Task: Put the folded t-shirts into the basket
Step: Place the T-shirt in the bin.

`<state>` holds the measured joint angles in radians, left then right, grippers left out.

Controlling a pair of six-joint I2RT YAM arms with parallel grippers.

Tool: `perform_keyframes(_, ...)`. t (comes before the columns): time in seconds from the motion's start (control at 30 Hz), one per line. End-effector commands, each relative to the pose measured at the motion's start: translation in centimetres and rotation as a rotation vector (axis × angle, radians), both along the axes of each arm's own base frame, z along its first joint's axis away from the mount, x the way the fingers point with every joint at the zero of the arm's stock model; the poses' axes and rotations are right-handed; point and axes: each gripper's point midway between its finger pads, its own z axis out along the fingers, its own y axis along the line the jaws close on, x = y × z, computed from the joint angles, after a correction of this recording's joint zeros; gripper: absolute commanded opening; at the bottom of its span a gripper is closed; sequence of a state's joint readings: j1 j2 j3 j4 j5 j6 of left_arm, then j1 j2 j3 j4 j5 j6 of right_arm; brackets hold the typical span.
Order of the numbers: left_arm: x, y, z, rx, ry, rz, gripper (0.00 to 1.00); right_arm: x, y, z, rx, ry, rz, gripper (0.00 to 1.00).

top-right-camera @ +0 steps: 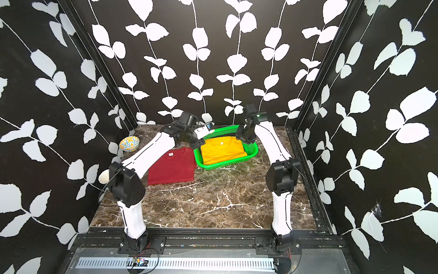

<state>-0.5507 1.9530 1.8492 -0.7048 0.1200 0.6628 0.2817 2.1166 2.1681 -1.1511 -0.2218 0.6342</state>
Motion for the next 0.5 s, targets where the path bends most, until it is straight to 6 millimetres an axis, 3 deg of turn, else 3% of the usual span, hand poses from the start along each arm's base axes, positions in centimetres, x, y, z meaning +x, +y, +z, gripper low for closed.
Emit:
perform_keyframes(0.0,-2.7,-2.4,-5.8,0.108,0.099,-0.128,0.43,-3.3,-0.6,-3.8,-0.083,0.154,0.134,0.29)
perform_keyframes(0.2,-3.6,-4.0,-10.4,0.163,0.184,-0.193,0.35,-3.9,-0.9,-6.9,-0.133,0.254,0.248,0.13)
perform_keyframes(0.47,-4.0,-3.2,-14.5,0.253,0.242,-0.211,0.32,-3.0,-3.2,-11.6,-0.258,0.351,0.264,0.09)
